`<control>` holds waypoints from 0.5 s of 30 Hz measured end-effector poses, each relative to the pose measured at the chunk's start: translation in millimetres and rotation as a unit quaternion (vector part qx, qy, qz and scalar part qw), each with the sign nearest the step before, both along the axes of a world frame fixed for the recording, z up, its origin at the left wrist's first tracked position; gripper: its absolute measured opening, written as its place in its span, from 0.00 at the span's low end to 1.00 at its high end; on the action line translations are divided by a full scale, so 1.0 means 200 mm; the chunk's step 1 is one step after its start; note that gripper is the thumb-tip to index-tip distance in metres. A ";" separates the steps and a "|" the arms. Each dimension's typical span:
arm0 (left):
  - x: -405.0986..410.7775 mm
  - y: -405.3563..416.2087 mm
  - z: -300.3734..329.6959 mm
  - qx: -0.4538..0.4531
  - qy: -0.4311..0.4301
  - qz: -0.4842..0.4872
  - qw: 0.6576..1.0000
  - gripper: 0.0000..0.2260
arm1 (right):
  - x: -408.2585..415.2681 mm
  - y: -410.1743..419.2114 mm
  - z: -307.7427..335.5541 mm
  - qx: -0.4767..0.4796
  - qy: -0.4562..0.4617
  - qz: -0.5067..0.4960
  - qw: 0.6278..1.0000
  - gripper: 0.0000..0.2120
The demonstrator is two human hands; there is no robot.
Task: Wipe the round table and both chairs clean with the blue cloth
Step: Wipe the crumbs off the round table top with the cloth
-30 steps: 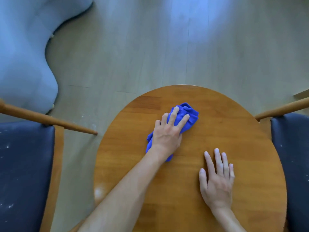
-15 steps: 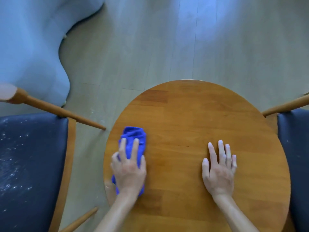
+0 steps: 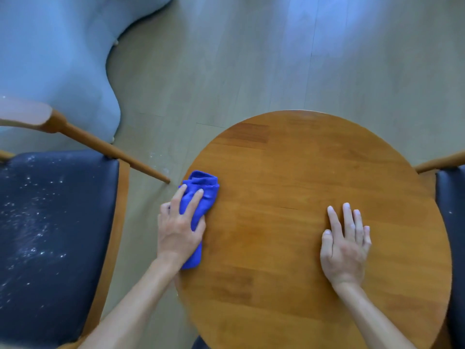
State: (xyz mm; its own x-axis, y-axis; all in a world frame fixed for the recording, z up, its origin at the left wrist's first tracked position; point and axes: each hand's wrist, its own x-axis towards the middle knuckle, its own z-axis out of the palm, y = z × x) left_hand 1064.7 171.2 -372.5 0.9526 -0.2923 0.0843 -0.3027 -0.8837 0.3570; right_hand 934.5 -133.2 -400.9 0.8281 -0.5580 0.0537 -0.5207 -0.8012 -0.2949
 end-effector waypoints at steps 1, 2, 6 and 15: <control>-0.02 0.09 0.00 -0.004 -0.006 0.018 1.000 0.23 | 0.00 0.01 0.00 -0.001 0.001 0.000 1.000 0.26; -0.08 0.14 -0.01 -0.008 -0.016 0.025 1.000 0.22 | 0.00 0.01 -0.01 -0.004 0.002 -0.001 1.000 0.25; -0.58 0.08 -0.04 -0.017 -0.030 0.012 0.999 0.22 | 0.00 0.01 -0.01 -0.001 0.007 0.002 1.000 0.25; -0.86 -0.80 0.01 -0.025 0.032 -0.121 0.992 0.26 | 0.00 -0.08 0.12 0.262 -0.059 -0.027 0.963 0.27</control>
